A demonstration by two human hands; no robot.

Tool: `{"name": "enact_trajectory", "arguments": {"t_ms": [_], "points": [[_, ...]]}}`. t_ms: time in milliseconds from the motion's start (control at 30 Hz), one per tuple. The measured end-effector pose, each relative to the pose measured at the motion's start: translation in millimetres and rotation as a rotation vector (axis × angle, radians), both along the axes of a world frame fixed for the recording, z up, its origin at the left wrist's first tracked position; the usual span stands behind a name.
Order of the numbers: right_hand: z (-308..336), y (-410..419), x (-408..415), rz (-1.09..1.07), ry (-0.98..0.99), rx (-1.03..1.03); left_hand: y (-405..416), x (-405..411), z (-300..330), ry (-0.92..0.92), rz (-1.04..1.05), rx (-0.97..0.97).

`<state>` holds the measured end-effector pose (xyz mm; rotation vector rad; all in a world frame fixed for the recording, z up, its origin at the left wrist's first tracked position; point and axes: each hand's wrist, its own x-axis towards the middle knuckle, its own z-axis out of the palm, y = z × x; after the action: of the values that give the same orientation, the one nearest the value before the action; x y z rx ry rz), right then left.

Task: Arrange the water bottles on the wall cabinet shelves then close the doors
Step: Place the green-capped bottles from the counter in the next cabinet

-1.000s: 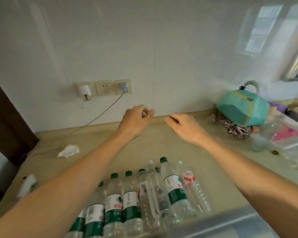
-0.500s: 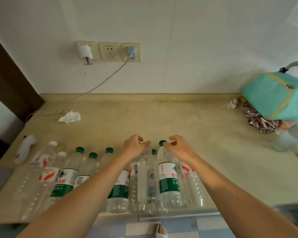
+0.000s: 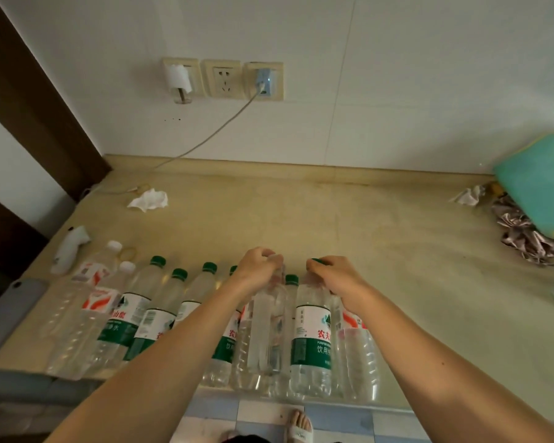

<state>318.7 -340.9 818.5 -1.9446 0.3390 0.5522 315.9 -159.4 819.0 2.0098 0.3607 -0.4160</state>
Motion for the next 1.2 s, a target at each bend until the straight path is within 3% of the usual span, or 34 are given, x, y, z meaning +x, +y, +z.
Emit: {"name": "enact_trajectory", "arguments": {"t_ms": [167,300,500,633,833,1200], "points": [[19.5,-17.1,6.6,0.024,0.017,0.151,3.7,5.9,9.6,-0.005,0.122,-0.216],[51.5,-21.9,19.0,0.031,-0.128,0.204,4.0,21.0,33.4,-0.102,0.245,-0.399],[95.0,-27.1,37.2,0.014,-0.523,0.061,2.0,41.3,67.4,-0.518,0.216,-0.134],[95.7,-25.9,45.5,-0.001,-0.663,0.036,-1.0,48.9,73.6,-0.688,0.181,-0.079],[60.4,-22.4,55.1,0.004,-0.669,-0.057,-11.2,55.3,55.4,-0.750,0.075,0.007],[45.1,-14.4,72.9,0.050,-0.706,-0.099,-10.2,58.1,23.8,-0.669,0.019,0.057]]}}
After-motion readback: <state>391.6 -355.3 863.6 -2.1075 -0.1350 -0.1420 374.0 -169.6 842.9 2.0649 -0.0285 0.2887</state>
